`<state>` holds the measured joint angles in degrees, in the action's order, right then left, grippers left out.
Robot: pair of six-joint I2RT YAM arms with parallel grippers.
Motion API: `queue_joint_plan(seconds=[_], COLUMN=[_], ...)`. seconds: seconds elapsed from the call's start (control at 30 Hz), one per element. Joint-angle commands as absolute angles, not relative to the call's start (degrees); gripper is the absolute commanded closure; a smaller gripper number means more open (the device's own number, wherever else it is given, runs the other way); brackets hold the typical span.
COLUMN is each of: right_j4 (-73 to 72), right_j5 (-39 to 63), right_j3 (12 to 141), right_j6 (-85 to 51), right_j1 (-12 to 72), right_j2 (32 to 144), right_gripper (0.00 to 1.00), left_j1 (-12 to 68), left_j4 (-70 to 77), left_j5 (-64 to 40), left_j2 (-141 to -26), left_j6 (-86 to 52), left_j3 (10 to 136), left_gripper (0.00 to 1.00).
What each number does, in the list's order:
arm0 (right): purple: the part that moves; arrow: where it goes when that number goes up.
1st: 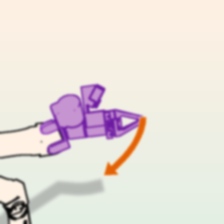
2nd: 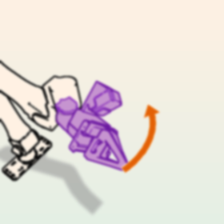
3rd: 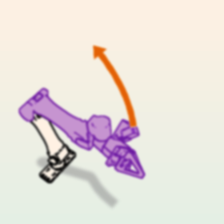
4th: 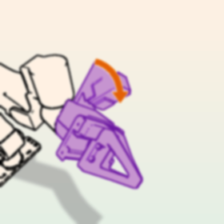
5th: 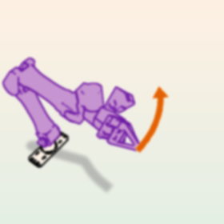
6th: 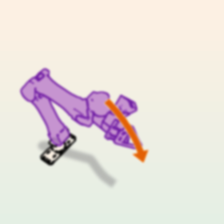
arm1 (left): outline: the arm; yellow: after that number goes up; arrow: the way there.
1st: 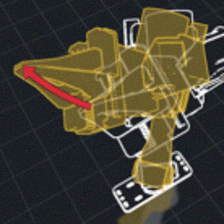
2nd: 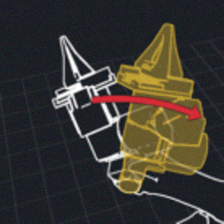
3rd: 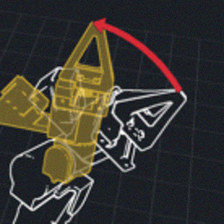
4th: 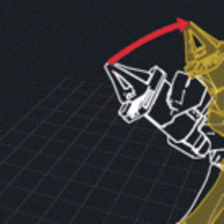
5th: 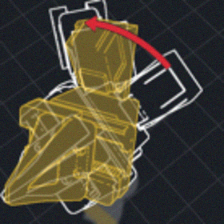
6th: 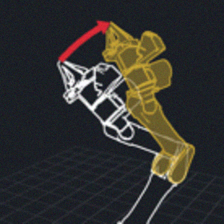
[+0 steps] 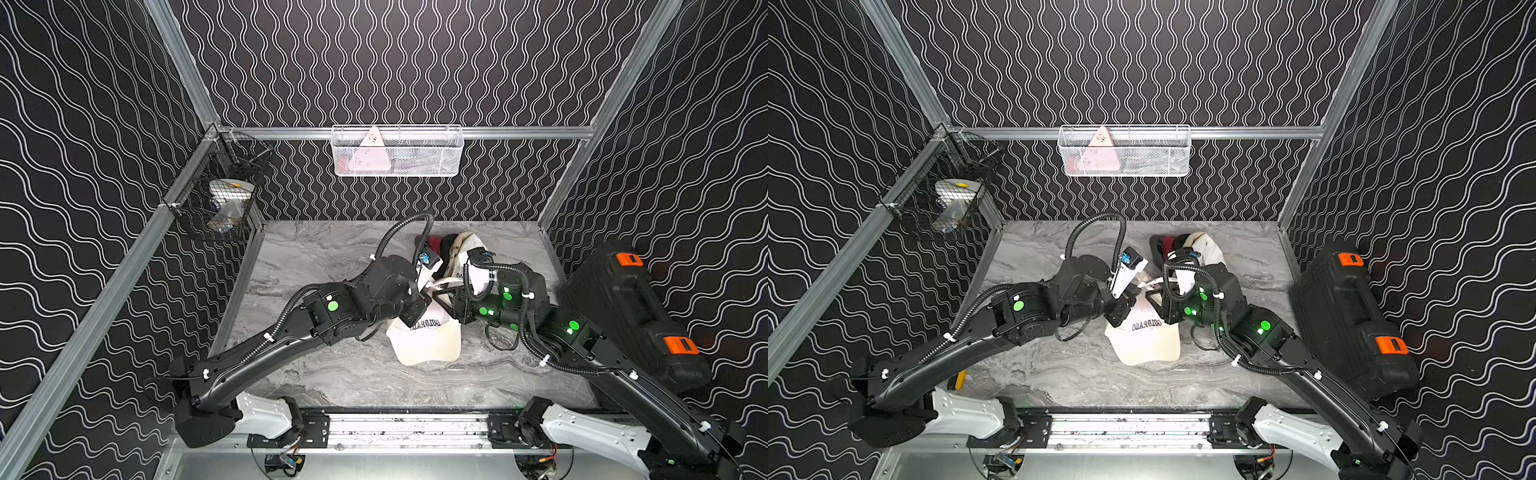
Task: Open the adjustable buckle of the baseball cap
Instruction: Pull the adjustable strap on the baseball cap.
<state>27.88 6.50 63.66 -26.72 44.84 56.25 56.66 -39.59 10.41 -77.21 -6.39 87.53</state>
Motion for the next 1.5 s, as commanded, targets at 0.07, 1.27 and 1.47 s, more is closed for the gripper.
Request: queue_joint_plan(seconds=[0.07,1.27,1.47], right_j4=[26.3,18.9,17.5], right_j5=[5.0,8.0,8.5], right_j3=[64.1,59.4,58.5], right_j6=[-24.3,-19.6,-21.7], right_j1=[45.0,45.5,45.5], right_j2=[55.9,53.2,53.3], right_gripper=[0.64,0.91,1.00], left_j1=[57.1,58.4,58.5], left_j4=[-41.9,-46.6,-46.6], left_j5=[9.6,6.1,6.1], left_j2=[-77.9,-81.3,-81.2], left_j6=[-7.4,-7.0,-7.1], left_j3=[89.2,92.7,92.5], left_gripper=[1.00,1.00,1.00])
